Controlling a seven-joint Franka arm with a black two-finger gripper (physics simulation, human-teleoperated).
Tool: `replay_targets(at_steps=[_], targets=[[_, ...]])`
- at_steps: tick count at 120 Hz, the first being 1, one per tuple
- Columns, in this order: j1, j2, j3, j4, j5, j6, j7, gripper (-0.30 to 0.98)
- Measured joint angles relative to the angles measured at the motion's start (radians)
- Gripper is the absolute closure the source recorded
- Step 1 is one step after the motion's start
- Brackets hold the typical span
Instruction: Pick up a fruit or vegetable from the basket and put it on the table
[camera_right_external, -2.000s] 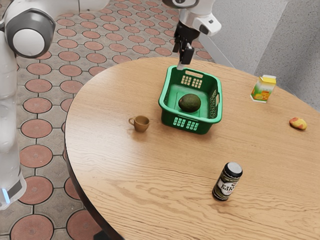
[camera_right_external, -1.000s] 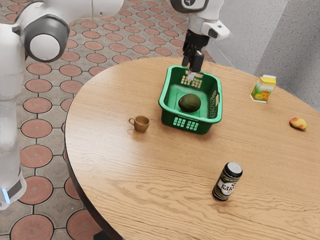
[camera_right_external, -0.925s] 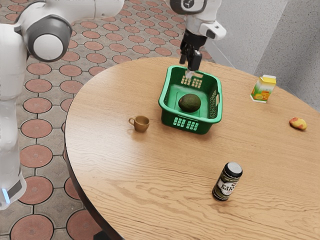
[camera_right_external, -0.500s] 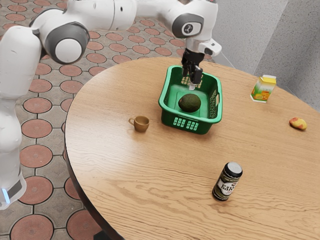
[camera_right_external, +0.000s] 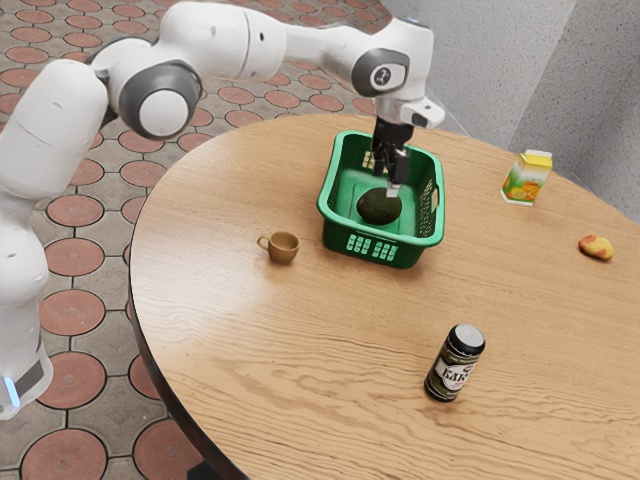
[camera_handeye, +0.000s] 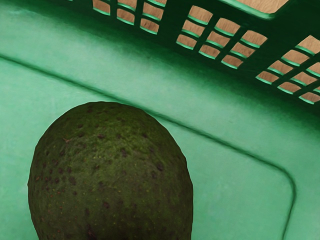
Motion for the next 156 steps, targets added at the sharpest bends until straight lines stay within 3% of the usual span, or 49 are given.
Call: replay_targets(at_steps=[21,81,156], targets=[[-0.004,0.003,0.005,0.000,0.052,-0.007,0.018,0.00],[-0.014,0.008,0.006,0.000,0.111,-0.024,0.049,0.00],[-0.009,0.045,0.005,0.037,0.112,-0.027,0.067,0.00]])
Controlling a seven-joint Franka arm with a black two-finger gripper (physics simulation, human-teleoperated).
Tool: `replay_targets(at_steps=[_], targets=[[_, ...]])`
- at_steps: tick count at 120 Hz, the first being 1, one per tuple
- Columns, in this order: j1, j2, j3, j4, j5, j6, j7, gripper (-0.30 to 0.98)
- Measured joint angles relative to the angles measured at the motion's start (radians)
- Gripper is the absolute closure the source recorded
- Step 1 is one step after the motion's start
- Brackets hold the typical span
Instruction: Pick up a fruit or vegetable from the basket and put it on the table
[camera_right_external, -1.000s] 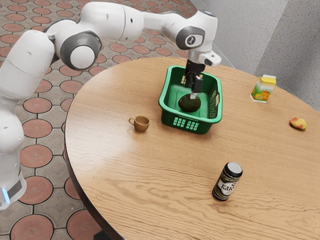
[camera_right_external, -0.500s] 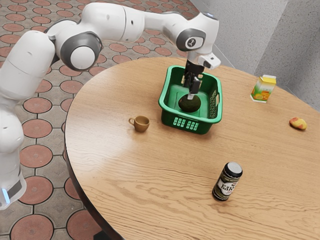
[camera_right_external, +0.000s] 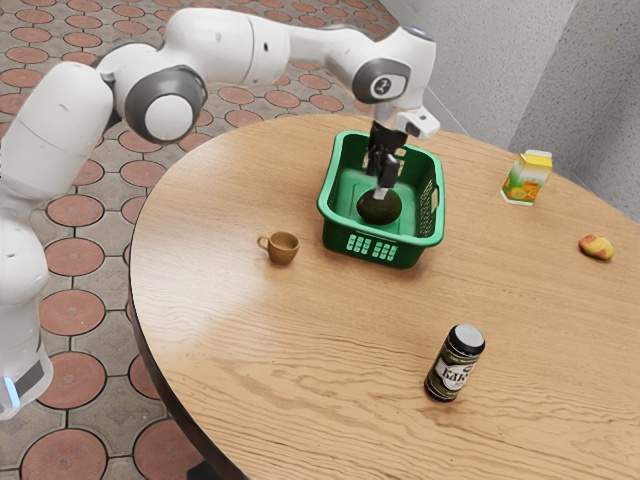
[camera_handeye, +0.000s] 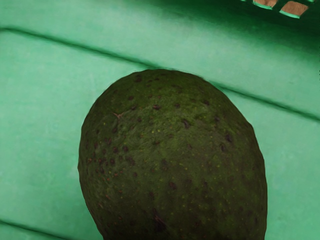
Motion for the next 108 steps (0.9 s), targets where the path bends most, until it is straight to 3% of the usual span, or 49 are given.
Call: replay_targets(at_steps=[108], targets=[[0.003,0.044,-0.002,0.012,0.001,0.000,0.000,0.00]])
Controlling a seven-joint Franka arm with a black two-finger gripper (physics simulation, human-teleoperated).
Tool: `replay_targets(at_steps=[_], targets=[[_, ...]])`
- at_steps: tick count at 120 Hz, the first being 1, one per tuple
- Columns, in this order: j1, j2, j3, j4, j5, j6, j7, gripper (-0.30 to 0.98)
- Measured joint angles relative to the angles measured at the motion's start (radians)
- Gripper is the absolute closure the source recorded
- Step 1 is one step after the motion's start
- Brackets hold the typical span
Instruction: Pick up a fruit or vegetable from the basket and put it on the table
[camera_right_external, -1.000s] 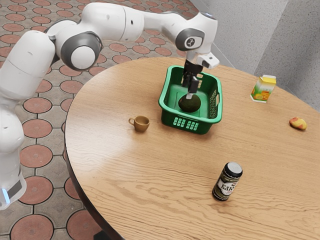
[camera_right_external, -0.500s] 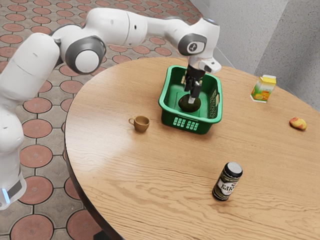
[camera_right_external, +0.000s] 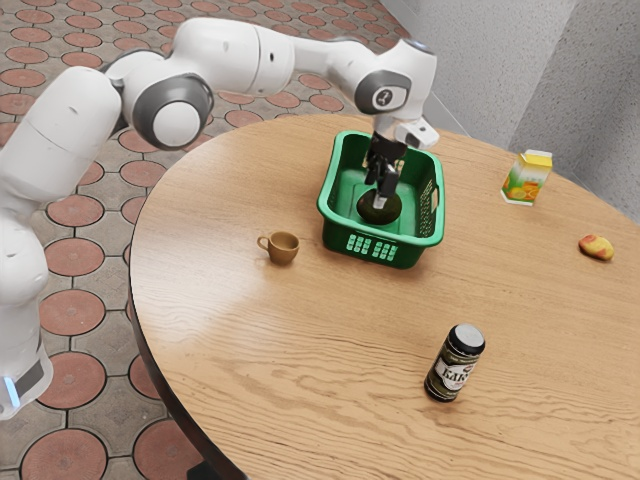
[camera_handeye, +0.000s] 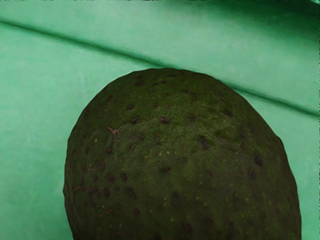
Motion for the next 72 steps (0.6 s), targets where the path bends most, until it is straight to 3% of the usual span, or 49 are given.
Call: replay_targets(at_steps=[72], targets=[[-0.008,0.038,-0.004,0.048,-0.001,0.000,-0.004,0.00]])
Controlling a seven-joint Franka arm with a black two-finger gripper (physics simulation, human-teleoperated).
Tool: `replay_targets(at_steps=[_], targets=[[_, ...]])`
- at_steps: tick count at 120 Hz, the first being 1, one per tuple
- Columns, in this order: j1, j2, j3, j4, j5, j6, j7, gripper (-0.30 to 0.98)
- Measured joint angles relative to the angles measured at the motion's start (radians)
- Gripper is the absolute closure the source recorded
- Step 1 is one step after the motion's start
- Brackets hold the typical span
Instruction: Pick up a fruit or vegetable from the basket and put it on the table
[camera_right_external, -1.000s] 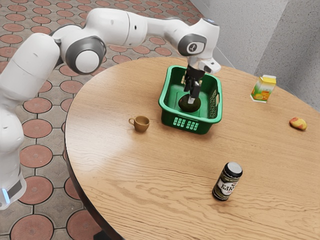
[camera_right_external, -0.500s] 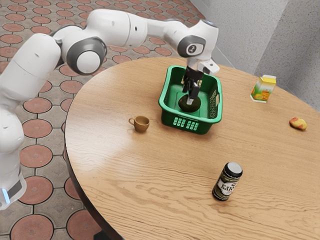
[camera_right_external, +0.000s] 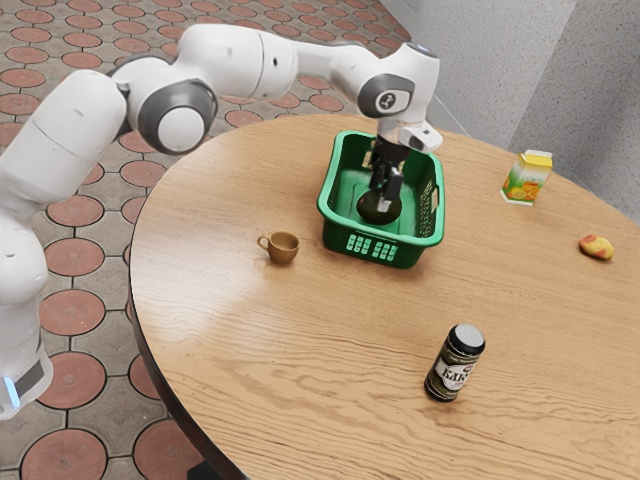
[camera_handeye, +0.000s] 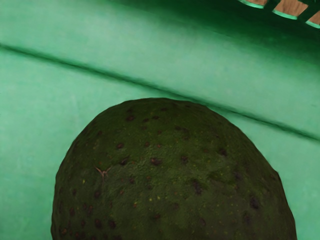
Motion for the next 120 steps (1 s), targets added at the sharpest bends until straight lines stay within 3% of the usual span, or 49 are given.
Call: replay_targets(at_steps=[60,90,106,120], targets=[[-0.005,0.039,-0.002,0.015,0.000,0.001,-0.014,0.00],[-0.019,0.036,-0.003,0.055,0.026,0.003,-0.026,0.26],[-0.050,0.005,-0.003,0.087,0.053,-0.004,-0.033,0.31],[-0.162,-0.080,-0.012,0.179,0.098,-0.030,-0.040,0.31]])
